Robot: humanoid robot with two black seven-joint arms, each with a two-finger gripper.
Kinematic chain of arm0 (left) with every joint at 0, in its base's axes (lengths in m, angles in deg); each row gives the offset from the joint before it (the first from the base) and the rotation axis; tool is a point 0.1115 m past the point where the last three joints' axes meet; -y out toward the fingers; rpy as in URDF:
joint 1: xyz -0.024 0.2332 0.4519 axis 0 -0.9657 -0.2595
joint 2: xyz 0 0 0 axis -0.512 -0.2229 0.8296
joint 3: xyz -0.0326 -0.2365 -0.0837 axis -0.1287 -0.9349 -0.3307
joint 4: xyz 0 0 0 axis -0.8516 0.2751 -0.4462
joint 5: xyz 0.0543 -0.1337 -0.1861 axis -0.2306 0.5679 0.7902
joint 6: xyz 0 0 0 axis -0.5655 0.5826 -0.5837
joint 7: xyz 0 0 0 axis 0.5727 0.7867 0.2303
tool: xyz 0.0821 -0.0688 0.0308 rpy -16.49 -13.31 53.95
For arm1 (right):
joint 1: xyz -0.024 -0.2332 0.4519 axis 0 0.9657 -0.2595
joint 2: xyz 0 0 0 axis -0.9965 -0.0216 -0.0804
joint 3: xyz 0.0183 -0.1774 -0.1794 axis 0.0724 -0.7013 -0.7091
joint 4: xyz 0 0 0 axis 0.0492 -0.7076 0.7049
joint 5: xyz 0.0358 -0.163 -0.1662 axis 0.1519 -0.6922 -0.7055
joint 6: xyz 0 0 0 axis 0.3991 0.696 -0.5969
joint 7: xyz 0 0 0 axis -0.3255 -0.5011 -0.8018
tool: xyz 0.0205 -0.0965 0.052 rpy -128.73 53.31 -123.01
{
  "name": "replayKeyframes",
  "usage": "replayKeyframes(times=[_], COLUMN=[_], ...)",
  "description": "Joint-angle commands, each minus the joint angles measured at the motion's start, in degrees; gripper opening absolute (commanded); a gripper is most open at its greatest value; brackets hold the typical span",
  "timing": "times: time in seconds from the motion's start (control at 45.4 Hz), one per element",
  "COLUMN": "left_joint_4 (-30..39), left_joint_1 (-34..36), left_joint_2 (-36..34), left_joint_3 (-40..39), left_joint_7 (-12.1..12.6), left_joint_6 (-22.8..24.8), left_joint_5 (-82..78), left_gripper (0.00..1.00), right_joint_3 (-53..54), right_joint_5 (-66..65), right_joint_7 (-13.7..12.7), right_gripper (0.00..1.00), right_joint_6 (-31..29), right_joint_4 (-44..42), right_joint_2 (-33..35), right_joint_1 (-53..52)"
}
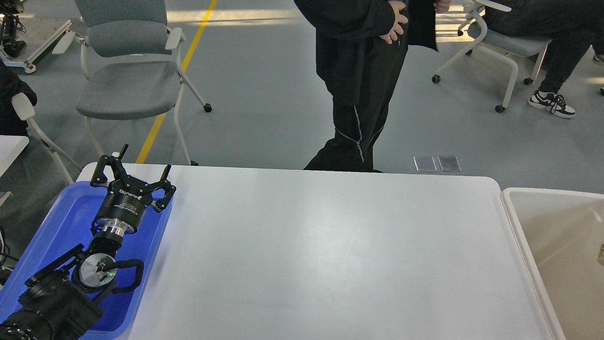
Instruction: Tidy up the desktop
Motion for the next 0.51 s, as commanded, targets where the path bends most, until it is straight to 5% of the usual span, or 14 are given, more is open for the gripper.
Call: replayKeyframes(times=[0.0, 0.11, 0.198, 0.286, 0.397, 0.485], left_joint_4=[0.00, 0.00, 0.00, 0.00, 0.00, 0.00], left_joint_1=[0.05, 0.05, -0.04, -0.04, 0.05, 0.05], left_joint_2=[0.00, 0.00, 0.00, 0.00, 0.00, 0.00], left_joint_3=[0.00, 0.00, 0.00, 0.00, 0.00, 0.00], left_joint_7=[0.00, 0.00, 0.00, 0.00, 0.00, 0.00], left_joint_6=[0.00, 0.00, 0.00, 0.00, 0.00, 0.00], left_joint_5=[0.00, 0.00, 0.00, 0.00, 0.00, 0.00], left_gripper=[1.00, 1.00, 1.00, 1.00, 1.00, 1.00], right_joint_3=[0.55, 0.55, 0.55, 0.46, 0.46, 0.46], right_joint_5=[0.17, 0.26, 0.26, 0.08, 0.08, -0.01], right_joint_7=[-0.57, -1.01, -2.15, -2.59, -2.59, -2.59], right_gripper=[0.00, 0.00, 0.43, 0.76, 0.98, 0.99], right_joint_6=[0.18, 0.18, 0.18, 0.27, 0.27, 0.27], right_joint_4=[-4.79, -6.20, -6.29, -6.38, -6.46, -6.46], right_joint_2=[-4.27, -4.98, -4.98, -4.89, -4.98, -5.07], right_joint_1=[0.60, 0.60, 0.51, 0.60, 0.51, 0.51])
